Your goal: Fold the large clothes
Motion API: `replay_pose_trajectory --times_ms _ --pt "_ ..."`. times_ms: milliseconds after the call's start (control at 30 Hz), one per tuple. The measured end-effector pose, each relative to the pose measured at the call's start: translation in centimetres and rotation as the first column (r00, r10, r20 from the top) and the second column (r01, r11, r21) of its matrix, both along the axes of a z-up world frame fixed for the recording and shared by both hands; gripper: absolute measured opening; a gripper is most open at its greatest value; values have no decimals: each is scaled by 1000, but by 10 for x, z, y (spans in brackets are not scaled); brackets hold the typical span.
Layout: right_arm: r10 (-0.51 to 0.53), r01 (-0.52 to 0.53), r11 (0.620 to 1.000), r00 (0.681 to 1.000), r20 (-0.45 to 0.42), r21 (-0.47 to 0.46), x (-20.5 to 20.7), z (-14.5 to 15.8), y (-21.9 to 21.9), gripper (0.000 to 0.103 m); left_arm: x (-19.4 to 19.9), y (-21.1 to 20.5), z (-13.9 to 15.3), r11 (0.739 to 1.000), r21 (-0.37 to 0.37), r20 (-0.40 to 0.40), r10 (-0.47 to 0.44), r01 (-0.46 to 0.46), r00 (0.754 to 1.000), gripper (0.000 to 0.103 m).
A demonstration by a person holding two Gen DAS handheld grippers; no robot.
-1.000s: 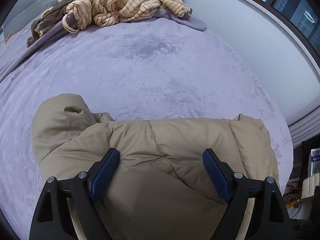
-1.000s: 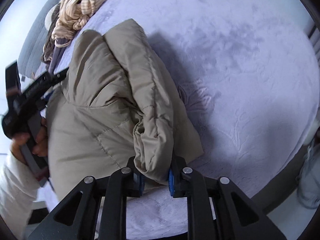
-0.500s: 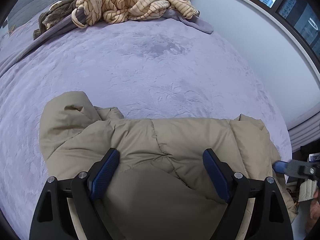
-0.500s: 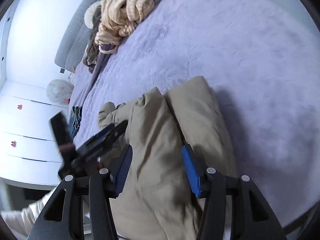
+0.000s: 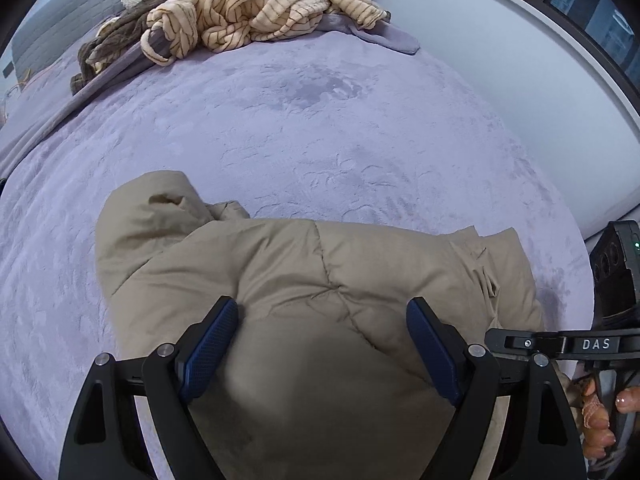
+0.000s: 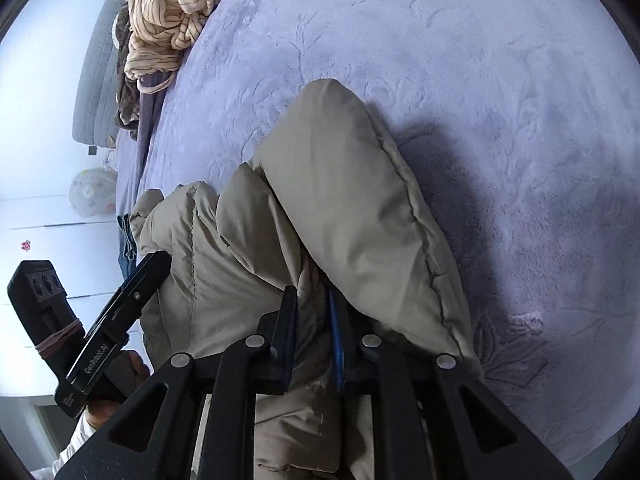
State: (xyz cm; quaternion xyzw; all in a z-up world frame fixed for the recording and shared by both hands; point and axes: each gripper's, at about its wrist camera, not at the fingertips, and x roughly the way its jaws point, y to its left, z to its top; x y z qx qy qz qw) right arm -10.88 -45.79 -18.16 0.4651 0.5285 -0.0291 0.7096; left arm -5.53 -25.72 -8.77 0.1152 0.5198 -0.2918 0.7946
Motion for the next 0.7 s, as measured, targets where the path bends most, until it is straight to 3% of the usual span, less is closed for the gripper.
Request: replay_pose_trajectory --times_ms 167,333,500,700 --pt "62 -62 997 998 -4 -46 5 17 4 18 -22 43 21 998 -12 -32 56 -56 998 86" --pt "154 -149 984 987 49 -98 -19 54 12 19 -61 72 6 995 40 -86 96 -93 992 86" --pt "283 -270 954 954 98 -127 -48 83 26 19 -77 85 3 981 22 -128 196 -195 972 87" --pt "393 -392 908 919 -27 -147 -65 58 42 19 -87 85 10 972 28 -122 235 -234 964 87"
